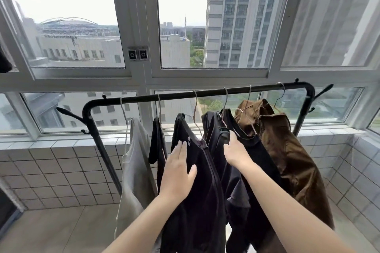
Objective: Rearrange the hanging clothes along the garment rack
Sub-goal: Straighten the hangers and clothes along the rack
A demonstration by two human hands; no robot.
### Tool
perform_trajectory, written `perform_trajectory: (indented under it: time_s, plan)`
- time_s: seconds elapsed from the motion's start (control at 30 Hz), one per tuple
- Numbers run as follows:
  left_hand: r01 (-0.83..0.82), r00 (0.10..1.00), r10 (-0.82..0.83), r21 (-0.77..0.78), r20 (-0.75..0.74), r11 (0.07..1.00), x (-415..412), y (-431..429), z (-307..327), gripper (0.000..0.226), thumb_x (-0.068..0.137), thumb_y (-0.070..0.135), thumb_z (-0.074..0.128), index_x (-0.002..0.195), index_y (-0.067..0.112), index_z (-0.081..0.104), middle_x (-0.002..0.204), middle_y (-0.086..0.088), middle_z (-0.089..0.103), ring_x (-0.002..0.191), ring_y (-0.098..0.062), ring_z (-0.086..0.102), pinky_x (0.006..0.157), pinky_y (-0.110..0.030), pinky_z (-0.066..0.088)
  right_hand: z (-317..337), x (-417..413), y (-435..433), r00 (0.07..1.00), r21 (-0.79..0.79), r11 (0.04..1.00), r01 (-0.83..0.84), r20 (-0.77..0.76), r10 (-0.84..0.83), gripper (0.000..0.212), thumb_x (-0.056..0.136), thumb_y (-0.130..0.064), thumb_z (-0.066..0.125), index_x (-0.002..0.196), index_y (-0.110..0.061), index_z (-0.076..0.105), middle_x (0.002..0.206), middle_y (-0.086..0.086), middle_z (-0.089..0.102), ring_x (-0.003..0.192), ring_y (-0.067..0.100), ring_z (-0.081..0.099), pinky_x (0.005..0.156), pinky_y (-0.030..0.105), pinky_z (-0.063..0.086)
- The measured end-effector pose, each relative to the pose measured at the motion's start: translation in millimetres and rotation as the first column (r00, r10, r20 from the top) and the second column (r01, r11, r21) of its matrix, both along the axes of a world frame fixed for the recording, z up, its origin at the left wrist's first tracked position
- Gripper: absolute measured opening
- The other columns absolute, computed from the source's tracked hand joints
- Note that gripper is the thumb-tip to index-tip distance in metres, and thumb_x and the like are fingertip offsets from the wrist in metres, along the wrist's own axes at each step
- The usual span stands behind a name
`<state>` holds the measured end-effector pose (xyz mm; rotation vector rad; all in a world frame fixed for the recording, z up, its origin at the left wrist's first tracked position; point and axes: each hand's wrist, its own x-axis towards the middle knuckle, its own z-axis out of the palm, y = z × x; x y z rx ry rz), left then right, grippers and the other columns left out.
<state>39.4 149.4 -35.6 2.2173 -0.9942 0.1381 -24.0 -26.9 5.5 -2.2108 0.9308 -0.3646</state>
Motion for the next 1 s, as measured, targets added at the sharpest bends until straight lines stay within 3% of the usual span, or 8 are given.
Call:
perform_trajectory:
  time_s: [0.07,0.2,0.37,0.53,0.63,0.73,0.87,1.0]
  plan:
    - [0.042,0.999,-0.041,0.061,-0.011,0.997,-7.1,-7.5,-1.2,0.069,0.095,0.036,0.048,0.151,0.029,0.008,0.160,-0.001,0.008,0.147,-0.017,0.009,0.120,-0.035,0.012,-4.8,-3.3,5.0,0.999,-0.035,0.999,-0.035,-0.035,0.034,0.065,0.094,-0.002,0.031,0.152,-0.016,0.006,0.117,0.021,0.060,0.093,0.031,0.059,0.075,0.031,0.042]
    - [0.112,0.994,-0.112,0.199,-0.011,0.974,-18.8,-25.2,-2.9,0.059,0.096,0.043,0.043,0.146,0.049,0.012,0.160,-0.007,0.004,0.147,-0.023,0.007,0.120,-0.039,0.016,-7.9,-2.2,10.4,0.999,-0.108,0.993,-0.051,-0.025,0.048,0.068,0.092,0.003,0.031,0.153,-0.014,0.006,0.122,0.023,0.059,0.105,0.033,0.059,0.076,0.029,0.039]
    - [0.112,0.993,-0.093,0.292,-0.078,0.950,-22.5,-39.9,-1.1,0.052,0.096,0.051,0.037,0.145,0.034,0.031,0.159,-0.015,0.006,0.145,-0.026,0.015,0.114,-0.038,0.025,-5.9,-6.1,6.2,0.997,-0.148,0.986,-0.073,-0.021,0.071,0.067,0.094,0.001,0.034,0.153,-0.016,0.008,0.115,0.021,0.063,0.083,0.024,0.055,0.072,0.028,0.040]
    - [0.098,0.993,-0.084,0.196,-0.082,0.976,-17.3,-35.1,-3.3,0.041,0.096,0.043,0.043,0.129,0.019,0.046,0.158,-0.011,0.015,0.138,-0.019,0.032,0.103,-0.030,0.037,-5.0,-13.9,-4.1,0.984,-0.128,0.991,0.038,0.179,-0.014,0.050,0.098,-0.018,0.043,0.146,-0.009,0.031,0.139,0.016,0.050,0.126,0.029,0.049,0.102,0.035,0.039]
    - [0.109,0.992,-0.095,0.184,-0.083,0.977,-13.0,-34.0,-7.8,0.041,0.095,0.039,0.046,0.131,0.020,0.044,0.160,-0.009,0.005,0.142,-0.020,0.023,0.106,-0.035,0.040,-0.2,-26.1,-19.7,0.952,-0.373,0.900,0.227,0.280,-0.125,0.039,0.093,-0.011,0.050,0.132,-0.010,0.049,0.134,0.011,0.053,0.127,0.026,0.045,0.105,0.036,0.037]
    - [0.112,0.994,-0.110,0.214,-0.019,0.970,-8.9,-33.8,-9.9,0.050,0.095,0.040,0.045,0.140,0.021,0.034,0.160,-0.008,-0.003,0.147,-0.022,0.002,0.115,-0.042,0.028,2.6,-38.1,-34.2,0.950,-0.459,0.832,0.312,0.159,-0.268,0.049,0.088,-0.012,0.052,0.136,-0.014,0.045,0.139,0.009,0.046,0.131,0.029,0.039,0.104,0.044,0.037]
    - [0.102,0.982,-0.130,0.190,0.138,0.976,-8.1,-41.1,1.2,0.058,0.097,0.037,0.041,0.148,0.022,0.020,0.159,-0.010,-0.016,0.145,-0.023,-0.021,0.120,-0.036,-0.005,-0.8,-46.9,-33.4,0.968,-0.222,0.943,0.247,0.002,-0.252,0.065,0.090,-0.007,0.041,0.149,-0.021,0.019,0.133,0.011,0.051,0.112,0.032,0.055,0.082,0.038,0.045]
    - [0.182,0.975,-0.194,0.113,0.110,0.977,-26.0,-53.4,9.0,0.067,0.098,0.035,0.040,0.151,0.019,0.004,0.159,-0.003,-0.017,0.145,-0.015,-0.019,0.118,-0.029,-0.008,-5.2,-50.0,-33.7,0.970,-0.184,0.958,0.221,-0.056,-0.235,0.059,0.094,-0.018,0.040,0.149,-0.020,0.019,0.126,0.017,0.059,0.109,0.035,0.059,0.086,0.041,0.047]
